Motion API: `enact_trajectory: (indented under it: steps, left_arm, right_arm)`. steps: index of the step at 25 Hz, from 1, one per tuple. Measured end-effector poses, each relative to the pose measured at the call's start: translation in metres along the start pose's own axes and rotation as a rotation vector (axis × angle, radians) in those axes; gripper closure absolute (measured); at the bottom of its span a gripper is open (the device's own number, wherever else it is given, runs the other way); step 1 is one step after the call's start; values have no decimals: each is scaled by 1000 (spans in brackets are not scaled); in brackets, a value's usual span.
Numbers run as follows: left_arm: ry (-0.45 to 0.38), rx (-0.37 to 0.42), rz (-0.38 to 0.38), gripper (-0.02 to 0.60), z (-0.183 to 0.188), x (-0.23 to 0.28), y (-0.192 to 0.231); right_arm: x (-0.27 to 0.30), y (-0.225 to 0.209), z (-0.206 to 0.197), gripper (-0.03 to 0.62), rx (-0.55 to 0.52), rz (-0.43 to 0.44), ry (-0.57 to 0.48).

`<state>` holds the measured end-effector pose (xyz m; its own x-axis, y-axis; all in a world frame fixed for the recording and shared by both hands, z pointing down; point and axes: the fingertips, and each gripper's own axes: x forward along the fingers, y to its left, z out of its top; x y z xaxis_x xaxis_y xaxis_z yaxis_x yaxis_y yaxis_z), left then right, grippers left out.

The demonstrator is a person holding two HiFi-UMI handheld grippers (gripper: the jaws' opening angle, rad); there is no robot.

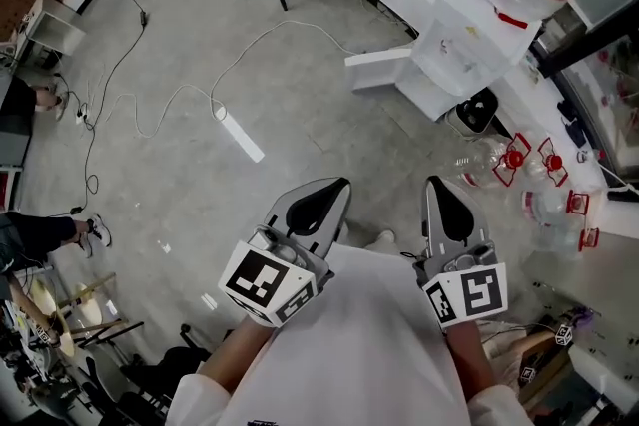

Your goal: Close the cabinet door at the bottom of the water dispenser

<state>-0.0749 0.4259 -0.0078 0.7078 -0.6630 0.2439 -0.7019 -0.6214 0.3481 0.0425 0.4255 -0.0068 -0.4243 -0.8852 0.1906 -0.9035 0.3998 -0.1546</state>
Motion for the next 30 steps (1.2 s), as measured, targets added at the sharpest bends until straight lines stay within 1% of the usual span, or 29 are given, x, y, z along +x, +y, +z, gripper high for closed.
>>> enact_trajectory:
  steps: [6,9,13,17,25,28,30]
  left_arm:
    - [16,0,-22,575,17,-6,59]
    - [35,-13,-39,575,19,2,75]
    - [61,-25,-66,575,22,31,87]
    - [77,-24,-71,575,33,67,102]
    - [129,-23,-33,575,68,168,133]
    - [137,-17,-18,575,83,209,140]
    - [140,-26,4,575,89,232,147]
  right_arm:
    - [41,13,4,585,10,-65,0]
    - [52,12,-4,585,24,-89,34]
    - [73,-4,-5,585,33,-100,63]
    - [107,-31,-1,585,38,-90,72]
    - [194,-111,19,585,18,-32,91]
    - [226,-142,23,585,26,-2,108]
    - [245,-159,24,585,28,26,118]
